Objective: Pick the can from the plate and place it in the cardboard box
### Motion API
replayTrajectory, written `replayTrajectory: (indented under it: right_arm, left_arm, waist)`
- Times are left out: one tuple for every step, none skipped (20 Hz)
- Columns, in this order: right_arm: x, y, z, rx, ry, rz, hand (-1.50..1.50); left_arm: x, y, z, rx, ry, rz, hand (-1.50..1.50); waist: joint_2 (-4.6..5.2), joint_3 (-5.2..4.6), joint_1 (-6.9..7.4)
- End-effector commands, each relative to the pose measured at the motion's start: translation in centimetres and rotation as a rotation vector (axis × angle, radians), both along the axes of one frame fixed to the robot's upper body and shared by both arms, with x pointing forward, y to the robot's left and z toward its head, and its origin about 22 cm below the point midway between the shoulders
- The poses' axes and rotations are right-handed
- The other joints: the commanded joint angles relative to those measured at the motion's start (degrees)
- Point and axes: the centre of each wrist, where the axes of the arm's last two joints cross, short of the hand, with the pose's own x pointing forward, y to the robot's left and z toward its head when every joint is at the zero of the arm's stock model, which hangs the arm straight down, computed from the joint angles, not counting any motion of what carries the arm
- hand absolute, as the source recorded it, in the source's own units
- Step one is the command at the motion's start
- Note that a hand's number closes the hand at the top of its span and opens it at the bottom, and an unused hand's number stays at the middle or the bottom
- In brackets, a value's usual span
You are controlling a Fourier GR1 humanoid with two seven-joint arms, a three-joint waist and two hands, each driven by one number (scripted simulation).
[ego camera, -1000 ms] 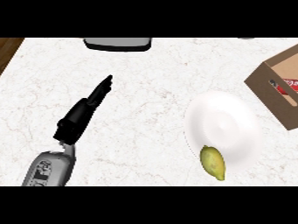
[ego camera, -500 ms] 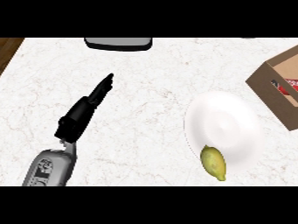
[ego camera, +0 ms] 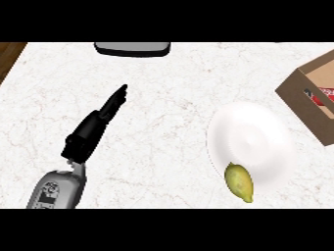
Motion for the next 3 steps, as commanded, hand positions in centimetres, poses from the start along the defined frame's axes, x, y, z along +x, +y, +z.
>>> replayTrajectory:
  right_arm:
    - [-0.6, -1.0, 0.7, 0.291, -0.029, 0.081, -1.50]
    - [-2.0, -2.7, 1.4, 0.303, -0.036, 0.071, -1.50]
    - [-1.9, -2.8, 2.6, 0.310, -0.033, 0.053, -1.50]
  left_arm:
    - [0.1, 0.0, 0.3, -0.009, -0.013, 0.005, 0.00]
    - [0.7, -0.1, 1.0, -0.008, -0.026, 0.017, 0.00]
    - [0.3, 0.1, 0.5, 0.001, -0.020, -0.002, 0.00]
  waist:
    - [0.22, 0.06, 0.10]
    - [0.28, 0.12, -0.81]
    - [0.55, 0.11, 0.20]
